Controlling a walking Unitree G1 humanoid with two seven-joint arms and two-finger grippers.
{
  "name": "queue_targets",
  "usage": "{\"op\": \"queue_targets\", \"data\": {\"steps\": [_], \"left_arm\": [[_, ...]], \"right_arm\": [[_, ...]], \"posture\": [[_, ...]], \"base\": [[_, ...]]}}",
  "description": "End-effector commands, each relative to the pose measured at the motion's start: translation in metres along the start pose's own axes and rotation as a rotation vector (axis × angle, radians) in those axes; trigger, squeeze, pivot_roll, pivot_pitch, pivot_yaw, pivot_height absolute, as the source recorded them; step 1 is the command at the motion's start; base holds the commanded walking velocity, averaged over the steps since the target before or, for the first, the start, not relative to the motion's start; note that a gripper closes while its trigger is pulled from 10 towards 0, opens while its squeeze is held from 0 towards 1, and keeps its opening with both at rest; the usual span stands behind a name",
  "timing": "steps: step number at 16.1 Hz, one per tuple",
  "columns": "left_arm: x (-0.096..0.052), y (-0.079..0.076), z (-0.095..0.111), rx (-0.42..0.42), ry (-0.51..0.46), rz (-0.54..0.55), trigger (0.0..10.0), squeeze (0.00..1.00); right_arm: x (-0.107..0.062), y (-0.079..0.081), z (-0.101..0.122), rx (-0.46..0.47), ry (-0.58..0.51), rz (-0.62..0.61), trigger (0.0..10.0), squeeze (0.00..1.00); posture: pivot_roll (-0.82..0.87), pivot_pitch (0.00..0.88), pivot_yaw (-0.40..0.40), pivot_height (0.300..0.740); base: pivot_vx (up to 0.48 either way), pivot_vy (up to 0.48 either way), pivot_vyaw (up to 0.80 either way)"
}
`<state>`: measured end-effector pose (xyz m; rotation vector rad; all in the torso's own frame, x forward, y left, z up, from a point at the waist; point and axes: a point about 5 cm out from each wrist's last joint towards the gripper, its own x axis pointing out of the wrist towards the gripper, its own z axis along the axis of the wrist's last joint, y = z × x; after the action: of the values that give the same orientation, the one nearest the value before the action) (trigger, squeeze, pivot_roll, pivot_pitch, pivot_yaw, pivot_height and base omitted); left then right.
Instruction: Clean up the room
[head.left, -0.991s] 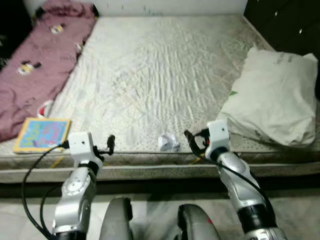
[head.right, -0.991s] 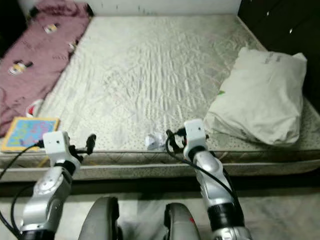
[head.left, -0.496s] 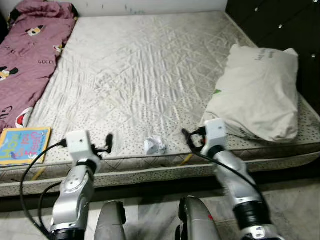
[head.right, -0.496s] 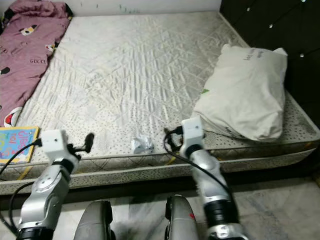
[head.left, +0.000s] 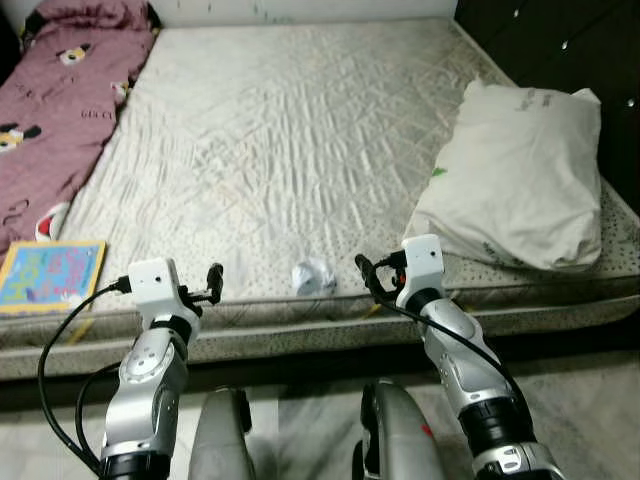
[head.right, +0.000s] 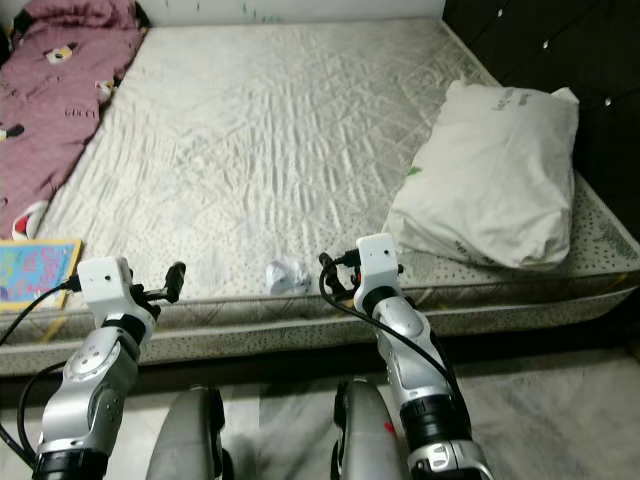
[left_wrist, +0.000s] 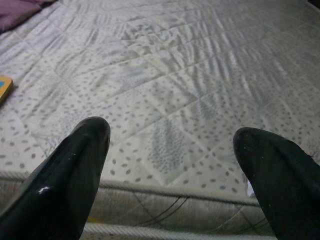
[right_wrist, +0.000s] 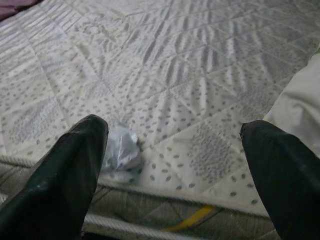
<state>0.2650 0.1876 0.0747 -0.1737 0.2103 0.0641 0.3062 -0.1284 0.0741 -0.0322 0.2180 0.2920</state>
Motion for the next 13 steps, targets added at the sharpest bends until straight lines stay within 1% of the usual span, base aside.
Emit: {"op": "queue_targets", "data": {"steps": [1,2,3,4,5,8,13], "left_arm": [[0.001,-0.0011,0.0054,0.09,-0.024,0.019,10.0,0.0],[0.0022,-0.0013,0.0068,0.088,-0.029,0.03,10.0,0.0],[0.0023,-0.0014,0.0072,0.007,-0.039,-0.002,10.0,0.0],[0.0019,0.001,0.0082,0.001,-0.051,0.006,10.0,0.0],[0.0019,0.0023,0.0064,-0.011,-0.043,0.013,10.0,0.0],[0.0017,-0.0001,0.0085,-0.012,-0.067,-0.004,10.0,0.0],[0.0012,-0.0002,0.0075,-0.022,-0.063,-0.01,10.0,0.0]], "right_arm": [[0.0012,-0.0008,0.002,-0.003,-0.008,0.003,10.0,0.0],[0.0014,-0.0003,0.002,-0.004,-0.009,0.007,10.0,0.0],[0.0015,-0.0001,0.0017,-0.007,-0.005,0.009,10.0,0.0],[0.0015,0.0,0.0017,-0.007,-0.004,0.011,10.0,0.0],[0.0016,-0.0001,0.0017,-0.005,-0.006,0.011,10.0,0.0],[0.0014,0.0002,0.0017,-0.007,-0.007,0.013,10.0,0.0],[0.0014,0.0025,0.0016,-0.025,-0.008,0.033,10.0,0.0]], "posture": [[-0.05,0.06,0.004,0.562],[-0.05,0.06,0.004,0.557],[-0.05,0.062,0.002,0.557],[-0.05,0.062,0.002,0.557],[-0.05,0.062,0.002,0.557],[-0.06,0.058,-0.002,0.557],[-0.06,0.055,-0.005,0.557]], "base": [[0.0,0.0,0.0],[0.0,0.0,0.0],[0.0,0.0,0.0],[0.0,0.0,0.0],[0.0,0.0,0.0],[0.0,0.0,0.0],[0.0,0.0,0.0]]}}
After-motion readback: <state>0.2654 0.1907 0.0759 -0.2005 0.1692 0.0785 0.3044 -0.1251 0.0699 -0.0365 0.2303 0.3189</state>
